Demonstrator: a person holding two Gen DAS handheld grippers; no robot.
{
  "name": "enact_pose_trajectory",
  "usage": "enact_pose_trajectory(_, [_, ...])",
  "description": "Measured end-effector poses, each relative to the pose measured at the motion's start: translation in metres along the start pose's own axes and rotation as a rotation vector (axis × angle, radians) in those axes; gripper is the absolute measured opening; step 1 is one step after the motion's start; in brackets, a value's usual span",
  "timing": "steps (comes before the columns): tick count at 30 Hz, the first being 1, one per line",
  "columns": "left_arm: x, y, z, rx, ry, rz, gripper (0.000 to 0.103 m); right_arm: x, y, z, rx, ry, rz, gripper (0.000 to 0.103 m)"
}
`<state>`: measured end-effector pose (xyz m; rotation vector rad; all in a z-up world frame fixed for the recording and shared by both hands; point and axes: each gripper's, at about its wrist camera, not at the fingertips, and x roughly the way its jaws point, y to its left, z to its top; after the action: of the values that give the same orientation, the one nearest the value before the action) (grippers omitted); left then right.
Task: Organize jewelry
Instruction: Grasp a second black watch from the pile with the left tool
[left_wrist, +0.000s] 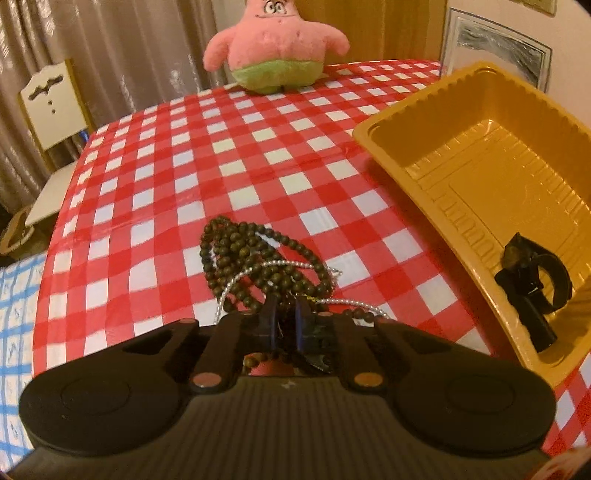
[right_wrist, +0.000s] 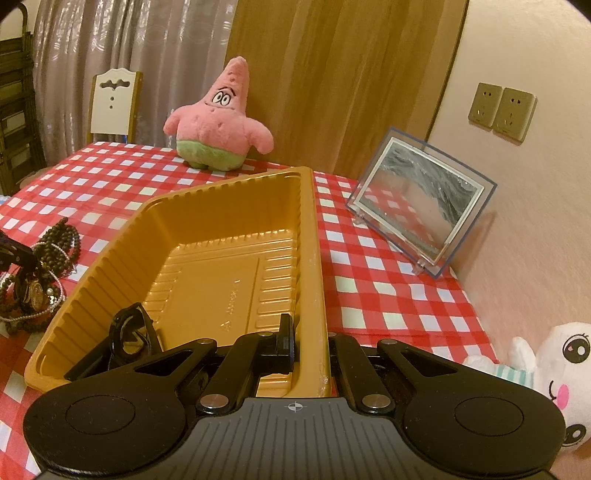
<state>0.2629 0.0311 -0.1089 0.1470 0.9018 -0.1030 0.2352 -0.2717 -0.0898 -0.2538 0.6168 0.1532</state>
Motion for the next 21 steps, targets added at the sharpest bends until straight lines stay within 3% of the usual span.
enact_pose_trajectory(8, [-0.002, -0.002, -0.002, 0.074, 0.003, -0.008, 0.003, -0.001, 0.001, -0.001, 0.005, 0.002, -0.001, 0.003])
enact_pose_trajectory(21, [-0.066, 0.023, 0.006, -0.061, -0.125, -0.014, 0.003, -0.001, 0.001, -0.002, 0.005, 0.003, -0.001, 0.003])
